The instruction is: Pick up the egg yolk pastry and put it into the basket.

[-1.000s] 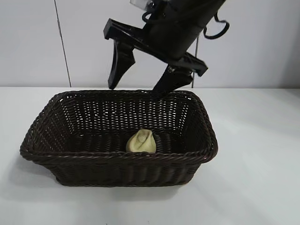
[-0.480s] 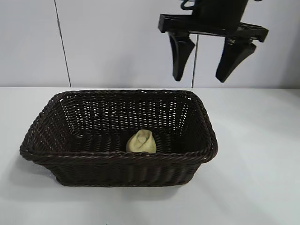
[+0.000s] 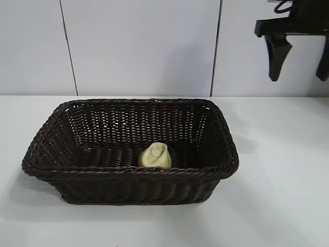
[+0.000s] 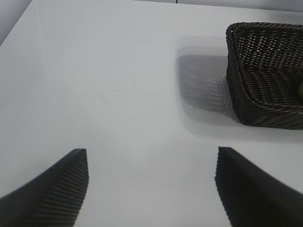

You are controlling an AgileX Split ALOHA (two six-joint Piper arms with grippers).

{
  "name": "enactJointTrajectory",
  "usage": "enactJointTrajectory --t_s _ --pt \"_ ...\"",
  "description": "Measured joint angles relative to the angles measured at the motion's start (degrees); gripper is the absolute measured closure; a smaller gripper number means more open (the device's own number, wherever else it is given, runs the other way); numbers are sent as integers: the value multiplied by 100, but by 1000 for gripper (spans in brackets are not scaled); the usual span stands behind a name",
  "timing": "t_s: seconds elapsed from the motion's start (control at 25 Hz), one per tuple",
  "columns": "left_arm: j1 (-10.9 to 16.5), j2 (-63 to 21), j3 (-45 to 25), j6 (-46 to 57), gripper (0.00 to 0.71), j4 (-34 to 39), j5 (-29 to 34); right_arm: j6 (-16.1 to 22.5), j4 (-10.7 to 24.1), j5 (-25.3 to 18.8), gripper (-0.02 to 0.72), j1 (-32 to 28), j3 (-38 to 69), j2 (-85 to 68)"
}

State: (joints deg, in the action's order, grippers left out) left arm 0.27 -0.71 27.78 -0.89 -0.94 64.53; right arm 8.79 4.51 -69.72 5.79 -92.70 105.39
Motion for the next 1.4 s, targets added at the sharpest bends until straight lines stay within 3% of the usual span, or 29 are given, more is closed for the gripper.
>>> enactJointTrajectory --t_s 0.16,0.44,0.96,1.4 --pt "0 0 0 0 169 0 0 -266 12 -24 134 -174 0 0" --pt "0 0 0 0 169 0 0 -403 -213 -22 134 -174 487 -459" --pt "0 0 0 0 169 0 0 -548 -310 -7 134 -174 3780 -3247" --pt "0 0 0 0 169 0 0 -560 -322 812 134 -174 6097 -6088"
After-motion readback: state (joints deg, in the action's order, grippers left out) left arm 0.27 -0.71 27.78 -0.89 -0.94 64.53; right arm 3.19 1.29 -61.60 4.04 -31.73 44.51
